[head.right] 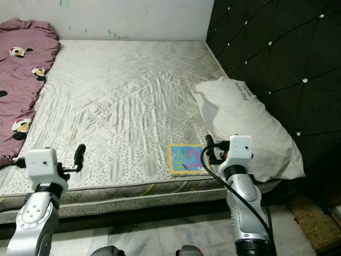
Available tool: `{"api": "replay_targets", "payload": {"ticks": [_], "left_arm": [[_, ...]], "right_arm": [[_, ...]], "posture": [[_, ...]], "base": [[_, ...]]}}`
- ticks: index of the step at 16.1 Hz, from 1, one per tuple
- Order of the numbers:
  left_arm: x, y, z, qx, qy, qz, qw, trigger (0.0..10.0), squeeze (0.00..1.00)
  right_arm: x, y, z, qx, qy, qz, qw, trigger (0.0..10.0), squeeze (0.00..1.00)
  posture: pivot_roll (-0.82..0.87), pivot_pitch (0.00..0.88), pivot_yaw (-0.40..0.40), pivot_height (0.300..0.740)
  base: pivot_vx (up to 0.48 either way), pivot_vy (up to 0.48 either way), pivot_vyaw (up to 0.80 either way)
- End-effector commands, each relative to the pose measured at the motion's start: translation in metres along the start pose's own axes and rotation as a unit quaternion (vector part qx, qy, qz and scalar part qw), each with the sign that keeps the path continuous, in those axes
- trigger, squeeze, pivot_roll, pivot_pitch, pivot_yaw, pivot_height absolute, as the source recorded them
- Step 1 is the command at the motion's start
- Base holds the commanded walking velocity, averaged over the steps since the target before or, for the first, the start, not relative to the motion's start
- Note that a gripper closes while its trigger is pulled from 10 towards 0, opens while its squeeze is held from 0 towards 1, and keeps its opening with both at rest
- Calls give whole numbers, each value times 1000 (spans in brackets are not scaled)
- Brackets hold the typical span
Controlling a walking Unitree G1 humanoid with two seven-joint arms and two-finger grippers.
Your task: Clean up the room
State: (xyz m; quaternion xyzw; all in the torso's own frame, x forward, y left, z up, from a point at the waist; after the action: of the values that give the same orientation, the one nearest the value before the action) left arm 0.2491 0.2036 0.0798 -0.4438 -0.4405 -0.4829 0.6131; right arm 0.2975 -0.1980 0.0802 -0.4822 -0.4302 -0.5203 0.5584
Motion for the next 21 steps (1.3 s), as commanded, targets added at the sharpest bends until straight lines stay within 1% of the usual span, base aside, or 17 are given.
{"api": "replay_targets", "payload": {"ticks": [1,4,6,10,21], "left_arm": [[3,0,0,-2,-6,-2,1000,10000,0],[5,2,-3,-8,-9,-6,1000,10000,0],[7,1,-4,-6,-18,-7,1000,10000,0],[3,0,-4,-8,-29,2,1000,10000,0],[5,3,-7,-12,-41,3,999,10000,0]], "right_arm": [[2,1,-2,1,0,1,1000,10000,0],[2,3,1,7,-5,2,1000,10000,0],[2,3,1,7,-4,3,1000,10000,0],[1,3,0,9,-2,8,1000,10000,0],[-2,3,1,14,-5,17,1000,10000,0]], "posture": [[-31,0,-27,740],[-30,0,-28,740],[-30,0,-32,740],[-29,0,-33,740],[-31,0,-38,740]], "base": [[0,0,0],[0,0,0],[0,0,0],[0,459,0],[0,480,0]]}}
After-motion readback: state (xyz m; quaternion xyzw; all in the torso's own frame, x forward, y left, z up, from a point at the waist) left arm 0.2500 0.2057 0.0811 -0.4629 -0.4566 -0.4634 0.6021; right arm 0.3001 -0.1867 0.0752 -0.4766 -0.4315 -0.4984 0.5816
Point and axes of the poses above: a point about 5 cm out from each wrist's last joint towards the gripper, its own y axis pointing out of the wrist towards the gripper, its own x axis along the axis of the wrist's last joint, z = x × y, the point moved 3 cm from there along y, pointing out of the wrist towards the gripper, and after that the axes turned 10 degrees about y, right-handed, at the moved point
